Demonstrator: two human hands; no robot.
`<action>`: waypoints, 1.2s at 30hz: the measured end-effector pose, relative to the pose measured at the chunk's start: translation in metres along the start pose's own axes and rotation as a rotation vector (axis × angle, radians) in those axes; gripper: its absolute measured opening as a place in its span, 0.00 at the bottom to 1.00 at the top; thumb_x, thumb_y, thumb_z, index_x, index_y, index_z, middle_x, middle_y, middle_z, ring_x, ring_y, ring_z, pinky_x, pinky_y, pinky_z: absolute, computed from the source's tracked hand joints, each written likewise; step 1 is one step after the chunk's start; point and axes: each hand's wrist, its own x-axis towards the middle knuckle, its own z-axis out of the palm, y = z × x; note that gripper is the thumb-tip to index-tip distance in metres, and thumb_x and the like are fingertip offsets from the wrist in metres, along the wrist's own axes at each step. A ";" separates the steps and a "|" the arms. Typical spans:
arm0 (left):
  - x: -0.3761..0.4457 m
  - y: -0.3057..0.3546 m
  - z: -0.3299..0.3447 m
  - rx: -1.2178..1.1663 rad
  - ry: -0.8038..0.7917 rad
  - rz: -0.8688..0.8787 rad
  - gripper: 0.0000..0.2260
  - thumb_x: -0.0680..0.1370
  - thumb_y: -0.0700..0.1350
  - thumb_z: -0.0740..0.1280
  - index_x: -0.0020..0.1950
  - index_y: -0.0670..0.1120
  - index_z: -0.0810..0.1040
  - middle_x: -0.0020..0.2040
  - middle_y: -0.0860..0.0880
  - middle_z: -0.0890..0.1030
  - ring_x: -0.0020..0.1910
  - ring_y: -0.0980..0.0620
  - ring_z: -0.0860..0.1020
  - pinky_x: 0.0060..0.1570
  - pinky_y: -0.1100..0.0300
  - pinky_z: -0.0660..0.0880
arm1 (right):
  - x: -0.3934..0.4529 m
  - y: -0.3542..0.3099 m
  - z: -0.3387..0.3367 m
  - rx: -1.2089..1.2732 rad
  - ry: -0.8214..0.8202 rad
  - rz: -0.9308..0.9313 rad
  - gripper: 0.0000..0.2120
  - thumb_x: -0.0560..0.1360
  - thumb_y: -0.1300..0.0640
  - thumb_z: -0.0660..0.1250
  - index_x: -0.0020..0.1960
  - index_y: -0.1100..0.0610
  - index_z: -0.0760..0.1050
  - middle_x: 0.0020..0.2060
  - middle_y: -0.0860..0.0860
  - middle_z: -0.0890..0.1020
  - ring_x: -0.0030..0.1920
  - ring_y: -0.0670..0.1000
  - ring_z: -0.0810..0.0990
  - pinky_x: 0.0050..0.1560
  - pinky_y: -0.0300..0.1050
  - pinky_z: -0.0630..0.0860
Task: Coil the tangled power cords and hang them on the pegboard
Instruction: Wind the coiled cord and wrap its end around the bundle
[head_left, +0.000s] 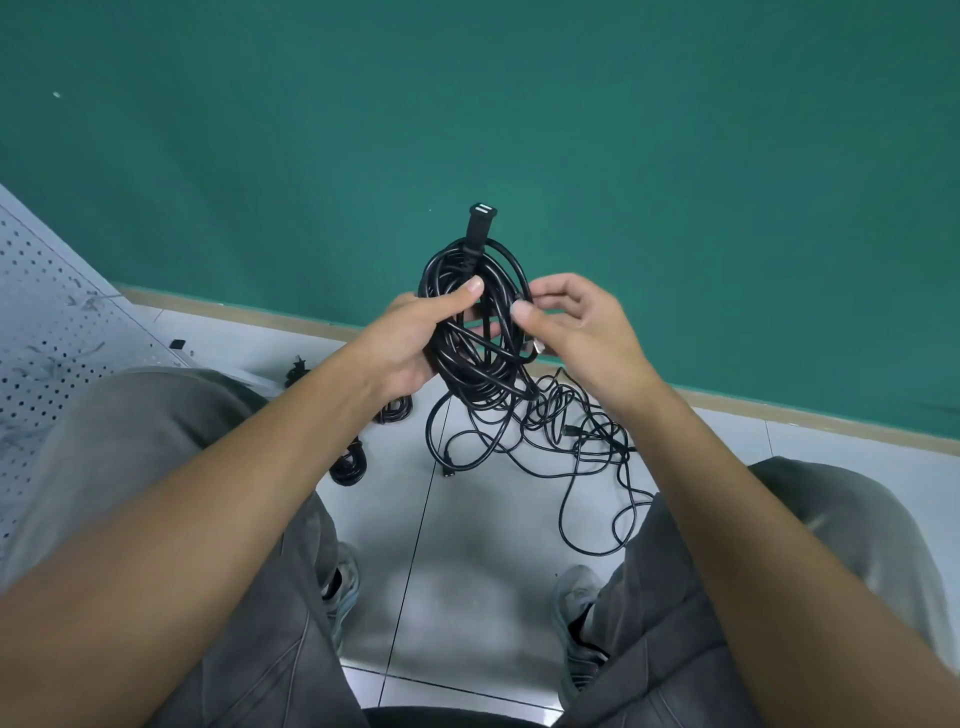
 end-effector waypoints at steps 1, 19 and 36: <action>0.000 -0.002 0.000 0.010 0.002 0.005 0.14 0.83 0.45 0.68 0.65 0.39 0.81 0.58 0.41 0.86 0.54 0.45 0.86 0.47 0.53 0.83 | 0.001 0.002 0.002 -0.042 -0.005 -0.018 0.10 0.77 0.58 0.74 0.56 0.57 0.77 0.53 0.53 0.85 0.46 0.49 0.87 0.49 0.42 0.82; -0.001 -0.005 0.004 -0.039 -0.026 -0.039 0.14 0.83 0.48 0.65 0.64 0.43 0.81 0.55 0.44 0.86 0.44 0.50 0.86 0.44 0.59 0.82 | -0.006 -0.003 -0.003 0.168 -0.071 0.035 0.11 0.82 0.65 0.65 0.63 0.61 0.80 0.48 0.58 0.88 0.49 0.51 0.87 0.51 0.43 0.82; -0.001 -0.004 0.013 0.077 -0.044 0.098 0.10 0.84 0.42 0.65 0.60 0.37 0.81 0.53 0.41 0.84 0.48 0.47 0.84 0.48 0.55 0.82 | 0.008 0.014 0.028 -0.570 -0.095 -0.093 0.44 0.61 0.34 0.81 0.69 0.48 0.67 0.59 0.44 0.72 0.71 0.50 0.64 0.71 0.49 0.67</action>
